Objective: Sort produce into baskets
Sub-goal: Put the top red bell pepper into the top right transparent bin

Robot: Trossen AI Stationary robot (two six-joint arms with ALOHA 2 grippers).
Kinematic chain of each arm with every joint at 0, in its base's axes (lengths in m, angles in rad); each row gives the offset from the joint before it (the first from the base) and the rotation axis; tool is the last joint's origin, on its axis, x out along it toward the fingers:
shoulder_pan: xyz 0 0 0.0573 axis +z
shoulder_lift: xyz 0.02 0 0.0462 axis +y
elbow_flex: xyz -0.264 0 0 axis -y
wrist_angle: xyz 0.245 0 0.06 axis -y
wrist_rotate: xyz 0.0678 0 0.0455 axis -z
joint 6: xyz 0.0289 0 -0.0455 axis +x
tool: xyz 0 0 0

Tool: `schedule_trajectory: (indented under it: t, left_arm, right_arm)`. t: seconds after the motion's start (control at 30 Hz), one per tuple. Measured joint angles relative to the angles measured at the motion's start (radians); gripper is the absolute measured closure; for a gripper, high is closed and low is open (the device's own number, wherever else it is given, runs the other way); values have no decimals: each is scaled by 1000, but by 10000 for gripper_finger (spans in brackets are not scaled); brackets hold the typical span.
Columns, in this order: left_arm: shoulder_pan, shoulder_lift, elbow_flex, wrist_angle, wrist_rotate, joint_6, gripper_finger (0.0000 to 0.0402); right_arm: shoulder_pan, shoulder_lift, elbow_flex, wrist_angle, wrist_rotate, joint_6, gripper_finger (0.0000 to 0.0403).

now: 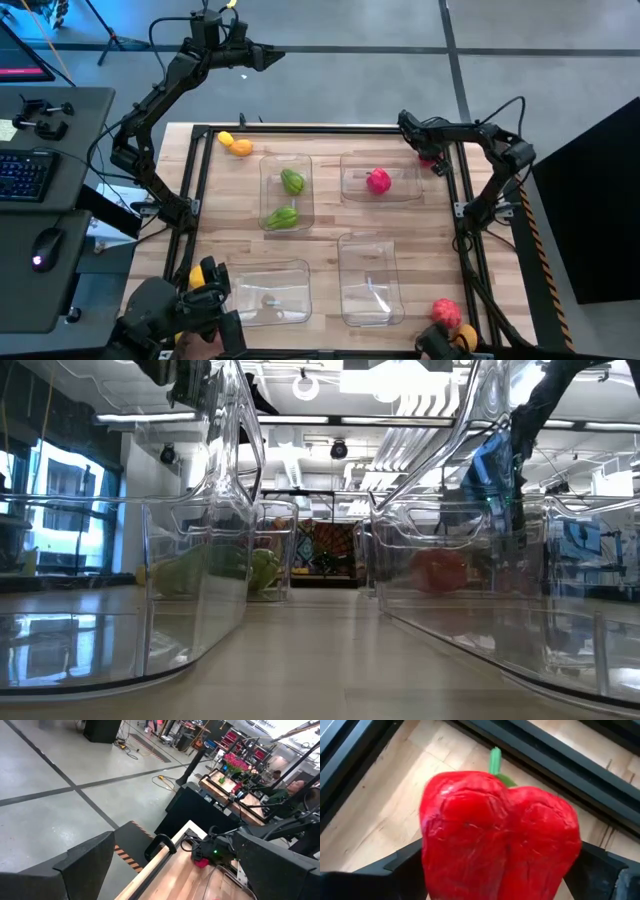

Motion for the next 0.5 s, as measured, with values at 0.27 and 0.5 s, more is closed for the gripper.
schedule_trajectory:
  t: [0.27, 0.5]
  left_arm:
    - [0, 0, 0, 0, 0, -2, 11]
    - [0, 0, 0, 0, 41, -21, 11]
  right_arm:
    - [2, 2, 0, 2, 23, -38, 43]
    - [-14, 2, -1, 8, 44, -101, 46]
